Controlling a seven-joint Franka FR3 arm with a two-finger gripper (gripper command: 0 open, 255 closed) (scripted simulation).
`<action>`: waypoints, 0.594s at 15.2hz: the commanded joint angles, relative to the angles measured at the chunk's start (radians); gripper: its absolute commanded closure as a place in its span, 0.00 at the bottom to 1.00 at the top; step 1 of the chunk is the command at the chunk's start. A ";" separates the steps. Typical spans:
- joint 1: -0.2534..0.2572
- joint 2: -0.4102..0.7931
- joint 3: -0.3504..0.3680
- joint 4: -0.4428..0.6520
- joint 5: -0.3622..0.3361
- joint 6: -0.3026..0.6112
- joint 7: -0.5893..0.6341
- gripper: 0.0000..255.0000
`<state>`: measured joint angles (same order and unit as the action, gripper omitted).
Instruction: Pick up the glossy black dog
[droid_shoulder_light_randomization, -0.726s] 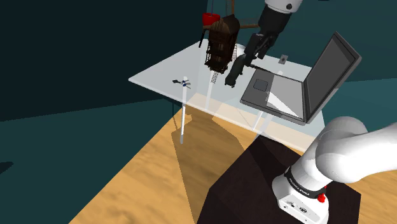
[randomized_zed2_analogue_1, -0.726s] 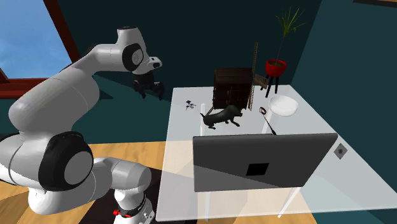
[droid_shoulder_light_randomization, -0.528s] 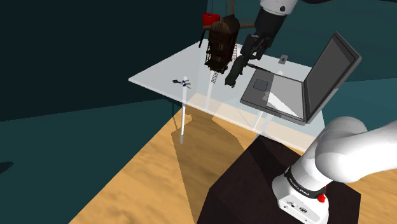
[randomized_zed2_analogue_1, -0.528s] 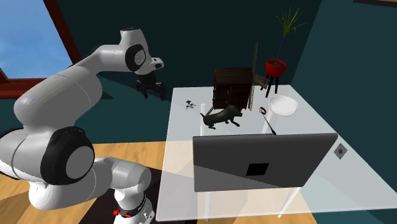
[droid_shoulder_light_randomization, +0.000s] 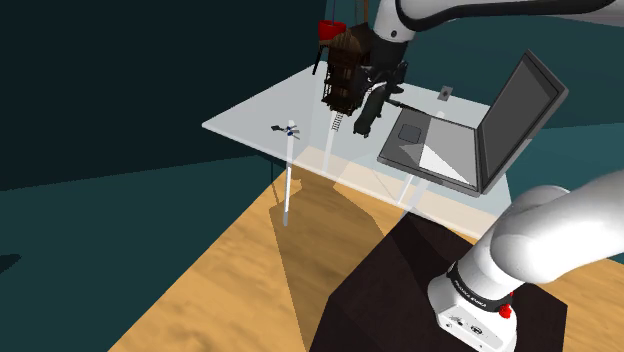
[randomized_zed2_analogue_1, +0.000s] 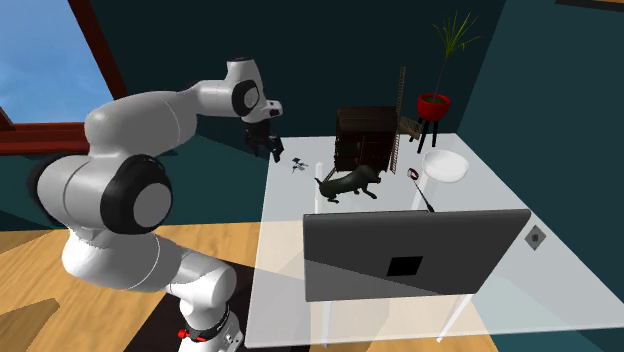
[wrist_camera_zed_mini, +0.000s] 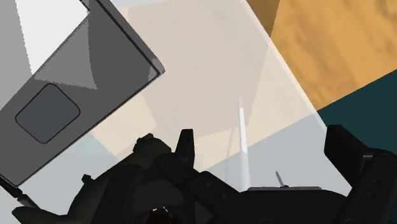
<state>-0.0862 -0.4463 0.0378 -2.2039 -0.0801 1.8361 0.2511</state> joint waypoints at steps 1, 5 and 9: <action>-0.023 0.067 -0.002 0.022 -0.012 0.032 0.047 0.00; -0.064 0.199 -0.016 0.080 -0.033 0.076 0.133 0.00; -0.100 0.327 -0.037 0.147 -0.052 0.108 0.214 0.00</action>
<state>-0.1792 -0.1478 0.0037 -2.0707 -0.1279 1.9370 0.4381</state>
